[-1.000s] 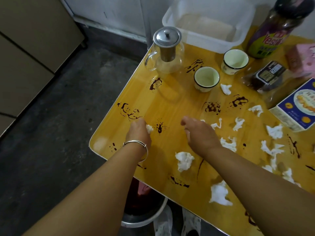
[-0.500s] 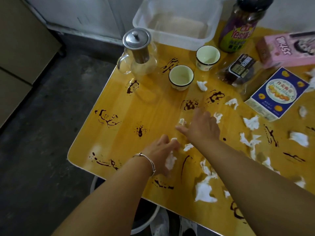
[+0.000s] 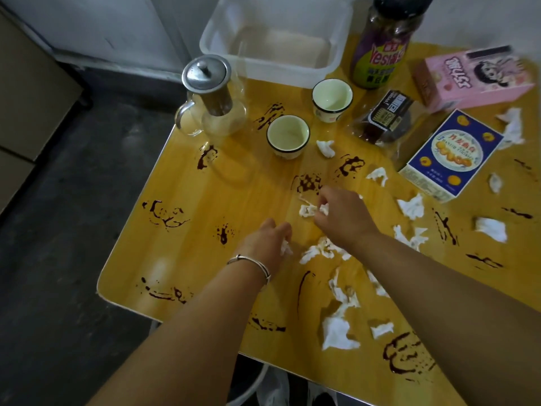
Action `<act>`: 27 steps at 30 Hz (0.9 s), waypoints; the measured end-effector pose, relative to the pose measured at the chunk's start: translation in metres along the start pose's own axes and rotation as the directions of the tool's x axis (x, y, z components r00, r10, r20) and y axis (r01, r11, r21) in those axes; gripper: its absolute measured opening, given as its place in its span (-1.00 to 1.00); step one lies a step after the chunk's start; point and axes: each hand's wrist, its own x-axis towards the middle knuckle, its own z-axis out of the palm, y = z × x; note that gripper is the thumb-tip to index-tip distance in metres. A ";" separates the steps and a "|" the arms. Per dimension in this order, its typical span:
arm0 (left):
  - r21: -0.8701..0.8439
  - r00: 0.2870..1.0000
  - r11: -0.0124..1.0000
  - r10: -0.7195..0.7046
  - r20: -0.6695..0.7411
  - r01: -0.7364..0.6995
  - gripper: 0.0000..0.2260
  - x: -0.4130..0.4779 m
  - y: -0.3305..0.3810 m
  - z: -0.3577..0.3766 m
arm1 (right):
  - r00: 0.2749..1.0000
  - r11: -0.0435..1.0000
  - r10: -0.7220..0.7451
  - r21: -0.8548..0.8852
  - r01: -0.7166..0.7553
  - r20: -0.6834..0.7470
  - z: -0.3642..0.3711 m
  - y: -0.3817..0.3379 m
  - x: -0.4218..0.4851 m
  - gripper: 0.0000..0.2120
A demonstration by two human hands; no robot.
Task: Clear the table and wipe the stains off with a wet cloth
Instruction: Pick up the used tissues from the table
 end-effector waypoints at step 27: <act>-0.134 0.989 0.991 -0.018 -0.149 -0.003 -0.57 0.040 0.053 -0.005 | 1.000 0.996 -0.001 -0.094 0.001 0.001 -0.012 0.051 -0.014 -0.93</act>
